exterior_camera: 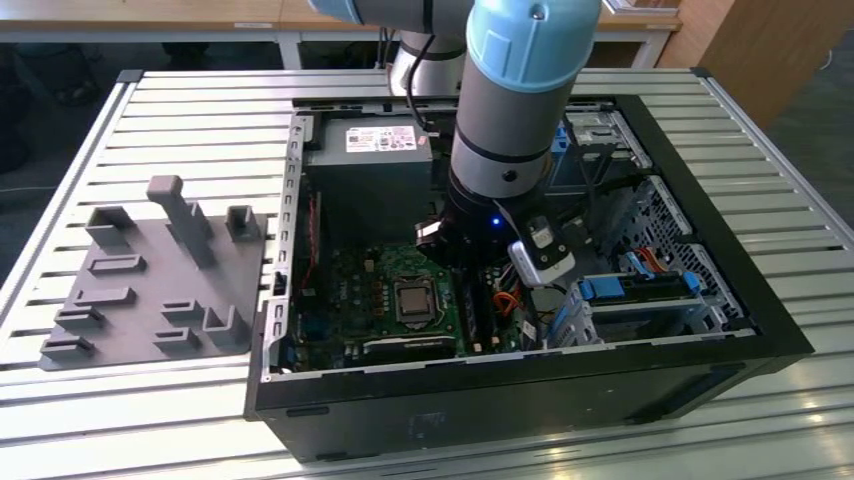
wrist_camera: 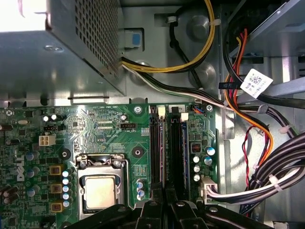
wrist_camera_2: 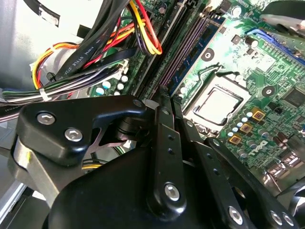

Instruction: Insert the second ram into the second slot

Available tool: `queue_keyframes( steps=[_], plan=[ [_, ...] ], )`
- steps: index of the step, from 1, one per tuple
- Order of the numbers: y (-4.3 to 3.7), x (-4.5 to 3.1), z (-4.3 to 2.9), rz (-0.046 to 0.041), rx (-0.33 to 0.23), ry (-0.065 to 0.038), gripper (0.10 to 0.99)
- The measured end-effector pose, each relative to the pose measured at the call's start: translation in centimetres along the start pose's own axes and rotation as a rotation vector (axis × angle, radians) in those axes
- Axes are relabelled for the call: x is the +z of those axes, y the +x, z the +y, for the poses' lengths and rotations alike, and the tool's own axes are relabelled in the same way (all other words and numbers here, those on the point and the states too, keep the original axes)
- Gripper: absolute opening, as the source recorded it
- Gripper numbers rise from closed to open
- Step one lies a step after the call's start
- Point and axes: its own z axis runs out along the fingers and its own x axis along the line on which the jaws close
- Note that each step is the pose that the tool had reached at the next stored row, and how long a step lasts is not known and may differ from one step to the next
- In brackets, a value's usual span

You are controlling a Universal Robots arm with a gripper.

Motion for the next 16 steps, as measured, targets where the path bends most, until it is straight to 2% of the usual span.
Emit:
queue_keyframes(
  steps=[11, 16],
  plan=[
    [-0.03, -0.09, 0.01, 0.0007, -0.004, -0.001, 0.137],
    [-0.15, -0.11, 0.01, 0.002, -0.023, 0.0, 0.137]
  ],
)
